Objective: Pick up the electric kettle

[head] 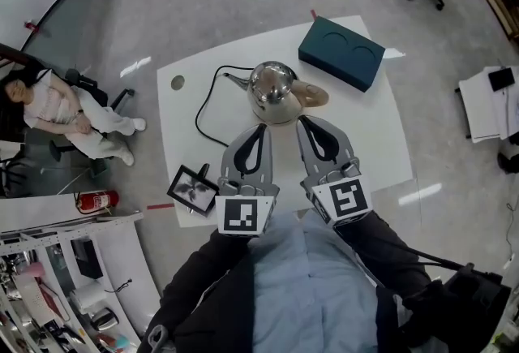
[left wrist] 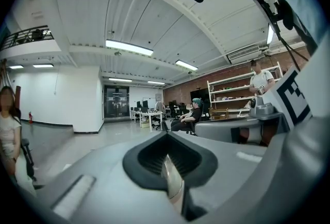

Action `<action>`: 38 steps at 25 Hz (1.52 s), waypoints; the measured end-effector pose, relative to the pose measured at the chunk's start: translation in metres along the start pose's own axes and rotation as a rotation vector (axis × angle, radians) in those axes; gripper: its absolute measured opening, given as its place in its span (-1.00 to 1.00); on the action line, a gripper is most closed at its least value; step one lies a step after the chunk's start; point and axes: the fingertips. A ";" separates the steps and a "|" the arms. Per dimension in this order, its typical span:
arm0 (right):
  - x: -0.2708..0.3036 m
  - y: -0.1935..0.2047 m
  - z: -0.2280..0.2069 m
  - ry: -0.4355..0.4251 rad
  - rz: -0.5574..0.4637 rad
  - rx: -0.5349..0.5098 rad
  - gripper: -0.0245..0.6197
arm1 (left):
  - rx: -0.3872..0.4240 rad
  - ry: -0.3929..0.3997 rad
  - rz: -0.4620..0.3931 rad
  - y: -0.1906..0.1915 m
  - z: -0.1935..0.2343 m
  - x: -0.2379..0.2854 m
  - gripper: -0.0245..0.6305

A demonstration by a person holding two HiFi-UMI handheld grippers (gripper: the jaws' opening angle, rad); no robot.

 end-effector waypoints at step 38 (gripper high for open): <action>0.030 0.187 -0.094 0.579 0.224 0.184 -0.18 | -0.057 0.008 0.187 0.159 0.116 0.057 -0.92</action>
Point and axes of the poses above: the fingertips, and each gripper's own axes: x forward along the fingers, z to its left, y out of its underside
